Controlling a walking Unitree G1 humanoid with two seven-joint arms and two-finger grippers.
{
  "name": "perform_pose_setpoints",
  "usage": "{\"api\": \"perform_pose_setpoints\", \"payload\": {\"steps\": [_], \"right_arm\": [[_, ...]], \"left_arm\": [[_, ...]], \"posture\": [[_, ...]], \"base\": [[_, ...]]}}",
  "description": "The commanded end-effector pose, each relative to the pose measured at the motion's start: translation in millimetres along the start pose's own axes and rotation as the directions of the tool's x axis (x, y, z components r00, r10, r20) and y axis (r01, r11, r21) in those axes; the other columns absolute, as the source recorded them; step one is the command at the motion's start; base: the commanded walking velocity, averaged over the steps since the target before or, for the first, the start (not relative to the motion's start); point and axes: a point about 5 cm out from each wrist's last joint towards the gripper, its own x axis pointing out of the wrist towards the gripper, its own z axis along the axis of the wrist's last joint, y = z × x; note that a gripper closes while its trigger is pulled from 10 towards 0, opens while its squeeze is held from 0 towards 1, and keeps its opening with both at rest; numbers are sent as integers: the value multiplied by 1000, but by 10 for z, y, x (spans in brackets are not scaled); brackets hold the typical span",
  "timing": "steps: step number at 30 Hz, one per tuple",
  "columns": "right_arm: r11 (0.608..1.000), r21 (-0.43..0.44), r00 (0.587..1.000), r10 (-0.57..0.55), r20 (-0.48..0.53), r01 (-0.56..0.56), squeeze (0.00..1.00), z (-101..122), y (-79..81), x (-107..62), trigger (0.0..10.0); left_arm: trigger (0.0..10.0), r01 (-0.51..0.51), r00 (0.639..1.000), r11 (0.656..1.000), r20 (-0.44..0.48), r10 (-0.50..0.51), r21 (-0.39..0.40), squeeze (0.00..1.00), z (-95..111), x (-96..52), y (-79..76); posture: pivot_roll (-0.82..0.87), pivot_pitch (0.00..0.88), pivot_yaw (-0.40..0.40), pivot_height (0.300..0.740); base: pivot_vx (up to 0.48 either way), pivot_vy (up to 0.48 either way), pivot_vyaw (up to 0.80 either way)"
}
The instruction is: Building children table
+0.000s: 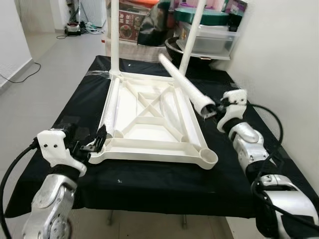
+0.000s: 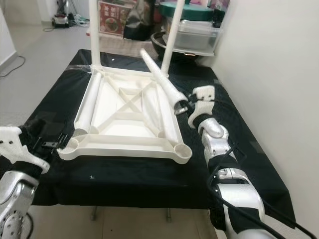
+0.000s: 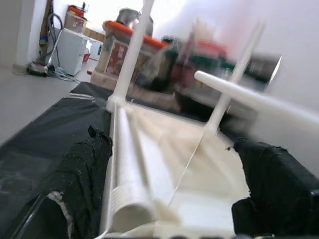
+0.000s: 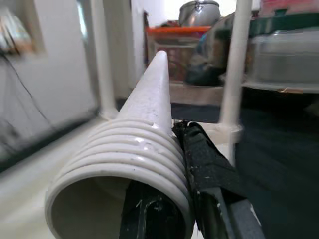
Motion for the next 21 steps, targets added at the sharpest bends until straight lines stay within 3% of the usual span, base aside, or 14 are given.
{"api": "perform_pose_setpoints", "payload": {"steps": [1,2,4,5,6,7,8,10,11,12,15,21], "right_arm": [[974,226,999,32,7,-33,0,-98,19,-47,0],[974,226,999,32,7,-33,0,-98,19,-47,0],[920,364,988,156,-1,-145,0,-244,166,-100,0],[898,399,978,209,-12,-187,0,-321,229,-138,0],[833,501,958,286,-24,-236,0,-430,315,-199,0],[778,570,942,336,-18,-266,0,-493,370,-244,0],[737,605,922,386,-10,-302,0,-537,424,-285,0],[737,605,922,386,-10,-302,0,-537,424,-285,0],[687,641,899,438,12,-343,0,-567,490,-323,0],[687,641,899,438,12,-343,0,-567,490,-323,0],[593,691,854,515,71,-414,0,-558,587,-368,0],[556,734,877,467,115,-391,0,-480,531,-335,0]], "left_arm": [[10000,37,999,982,46,-29,-186,0,36,71,-122],[10000,37,999,982,46,-29,-186,0,36,71,-122],[10000,66,995,926,93,-34,-371,0,57,127,-190],[10000,87,992,882,120,-35,-463,0,75,147,-217],[10000,128,985,799,171,-32,-588,0,108,177,-254],[10000,158,979,732,204,-26,-663,0,133,195,-274],[10000,176,976,696,217,-30,-696,0,127,208,-285],[10000,176,976,696,217,-30,-696,0,127,208,-285],[10000,165,979,673,200,-26,-721,0,72,222,-283],[10000,165,979,673,200,-26,-721,0,72,222,-283],[10000,110,991,642,135,-11,-759,0,-67,218,-263],[10000,98,993,598,116,-8,-795,0,-69,181,-245]], "posture": [[77,0,-119,740],[77,0,-119,740],[78,0,-120,740],[78,0,-120,740],[81,0,-124,740],[81,0,-124,740],[79,0,-125,740],[79,0,-125,740],[78,0,-124,740],[78,0,-124,740],[73,0,-118,740],[79,0,-122,740]], "base": [[0,0,0],[0,0,0],[0,0,0],[0,0,0],[0,0,0],[0,0,0],[0,0,0],[0,0,0],[0,0,0],[0,0,0],[0,0,0],[0,0,0]]}}
